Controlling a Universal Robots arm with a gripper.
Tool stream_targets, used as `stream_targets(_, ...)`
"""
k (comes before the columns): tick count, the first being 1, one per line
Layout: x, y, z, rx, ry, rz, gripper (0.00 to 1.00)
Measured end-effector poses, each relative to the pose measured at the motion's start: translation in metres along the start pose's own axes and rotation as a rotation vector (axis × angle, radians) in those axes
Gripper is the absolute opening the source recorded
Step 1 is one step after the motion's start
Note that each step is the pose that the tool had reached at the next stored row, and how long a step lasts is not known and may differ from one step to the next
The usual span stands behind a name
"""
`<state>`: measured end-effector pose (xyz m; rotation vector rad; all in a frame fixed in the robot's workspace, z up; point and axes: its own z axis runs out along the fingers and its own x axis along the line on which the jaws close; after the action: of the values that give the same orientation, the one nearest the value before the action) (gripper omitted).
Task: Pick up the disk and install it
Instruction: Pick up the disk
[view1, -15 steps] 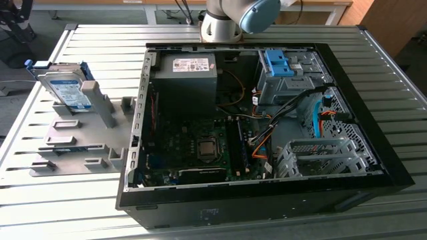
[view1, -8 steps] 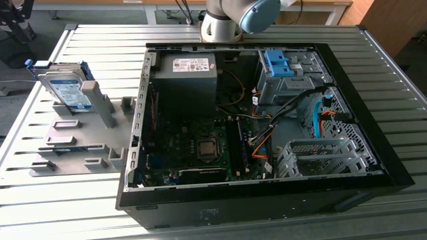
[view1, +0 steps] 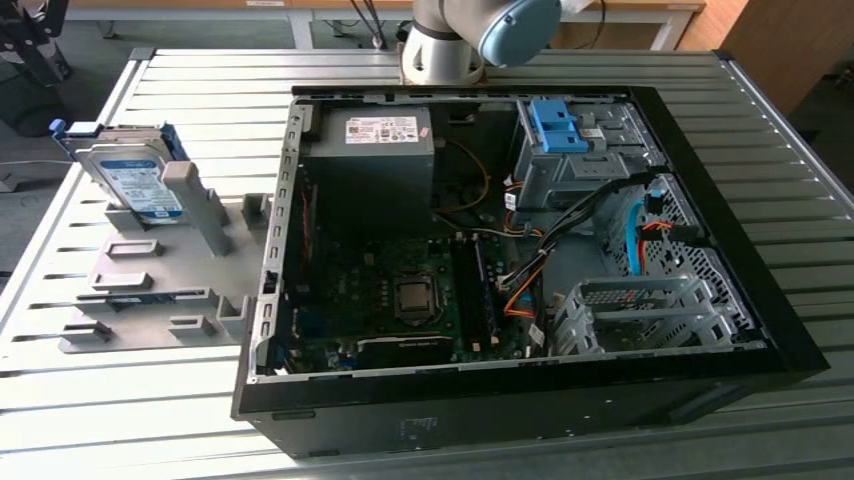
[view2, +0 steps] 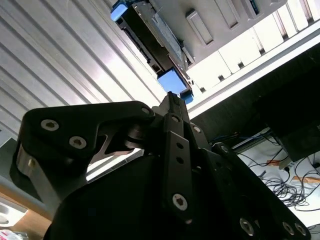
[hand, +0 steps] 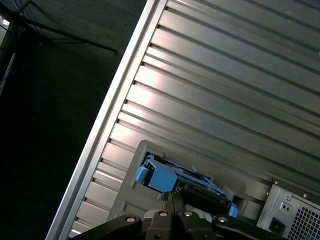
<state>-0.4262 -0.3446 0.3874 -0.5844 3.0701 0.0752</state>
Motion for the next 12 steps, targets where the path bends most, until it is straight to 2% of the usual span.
stream_targets(7,0.0,0.0,0.0001,-0.0002,0.0003,-0.007,0.11)
stream_targets(12,0.0,0.0,0.0007,-0.0023,0.0041,-0.097,0.11)
